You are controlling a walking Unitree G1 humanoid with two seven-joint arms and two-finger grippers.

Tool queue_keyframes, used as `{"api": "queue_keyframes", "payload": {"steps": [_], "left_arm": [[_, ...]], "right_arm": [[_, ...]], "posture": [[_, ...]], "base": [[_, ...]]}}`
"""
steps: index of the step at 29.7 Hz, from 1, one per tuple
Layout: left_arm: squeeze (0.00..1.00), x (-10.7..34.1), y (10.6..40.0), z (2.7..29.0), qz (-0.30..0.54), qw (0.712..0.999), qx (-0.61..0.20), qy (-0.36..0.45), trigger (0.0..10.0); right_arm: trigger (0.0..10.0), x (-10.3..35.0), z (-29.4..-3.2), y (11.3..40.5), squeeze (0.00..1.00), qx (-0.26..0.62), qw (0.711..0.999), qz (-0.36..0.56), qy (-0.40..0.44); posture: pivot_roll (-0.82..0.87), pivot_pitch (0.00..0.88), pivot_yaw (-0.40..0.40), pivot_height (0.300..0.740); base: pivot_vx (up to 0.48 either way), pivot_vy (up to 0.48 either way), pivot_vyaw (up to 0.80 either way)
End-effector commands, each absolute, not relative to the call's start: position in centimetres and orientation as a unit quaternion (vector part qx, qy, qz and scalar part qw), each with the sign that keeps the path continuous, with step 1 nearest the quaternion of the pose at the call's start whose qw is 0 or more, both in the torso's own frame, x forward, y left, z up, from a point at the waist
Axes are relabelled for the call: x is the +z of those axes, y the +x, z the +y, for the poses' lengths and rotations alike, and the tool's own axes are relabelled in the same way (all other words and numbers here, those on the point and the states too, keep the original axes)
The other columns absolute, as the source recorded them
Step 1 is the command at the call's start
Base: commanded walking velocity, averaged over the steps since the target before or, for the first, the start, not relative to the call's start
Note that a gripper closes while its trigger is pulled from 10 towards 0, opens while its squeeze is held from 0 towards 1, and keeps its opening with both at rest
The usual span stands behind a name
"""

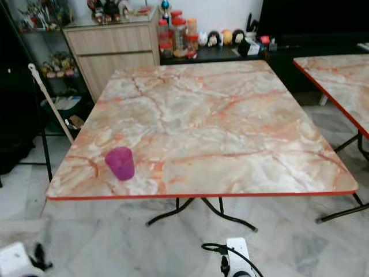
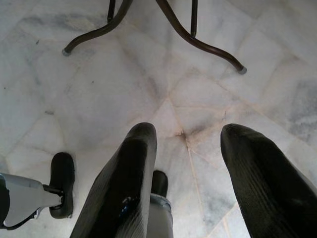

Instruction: Setting the table

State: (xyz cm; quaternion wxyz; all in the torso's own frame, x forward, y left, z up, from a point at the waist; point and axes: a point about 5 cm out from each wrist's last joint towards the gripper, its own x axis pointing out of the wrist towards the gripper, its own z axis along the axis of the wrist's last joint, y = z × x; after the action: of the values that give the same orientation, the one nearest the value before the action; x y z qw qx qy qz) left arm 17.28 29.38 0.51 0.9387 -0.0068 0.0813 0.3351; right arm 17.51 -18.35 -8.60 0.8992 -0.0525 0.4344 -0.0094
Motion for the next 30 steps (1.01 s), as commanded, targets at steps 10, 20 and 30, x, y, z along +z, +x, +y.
{"api": "queue_keyframes", "payload": {"steps": [10, 20, 30], "left_arm": [[0.0, 11.8, 26.7, 28.1, -0.09, 0.975, 0.204, 0.007, 10.0], [1.0, 14.5, 32.0, 22.9, -0.086, 0.994, 0.067, -0.009, 10.0], [0.0, 13.5, 32.6, 20.8, 0.011, 1.0, -0.017, 0.014, 10.0]], "right_arm": [[10.0, -8.6, -17.9, 17.6, 0.0, -0.015, 0.899, 0.436, -0.041], [10.0, -8.7, -18.4, 17.2, 0.0, -0.038, 0.897, 0.438, -0.032], [10.0, -8.6, -18.8, 17.5, 0.0, -0.045, 0.899, 0.434, -0.031]], "posture": [[0.11, 0.0, 0.076, 0.74], [0.08, 0.005, 0.084, 0.74], [0.08, 0.03, 0.071, 0.74]], "base": [[0.0, 0.0, 0.0], [0.0, 0.0, 0.0], [0.0, 0.0, 0.0]]}}
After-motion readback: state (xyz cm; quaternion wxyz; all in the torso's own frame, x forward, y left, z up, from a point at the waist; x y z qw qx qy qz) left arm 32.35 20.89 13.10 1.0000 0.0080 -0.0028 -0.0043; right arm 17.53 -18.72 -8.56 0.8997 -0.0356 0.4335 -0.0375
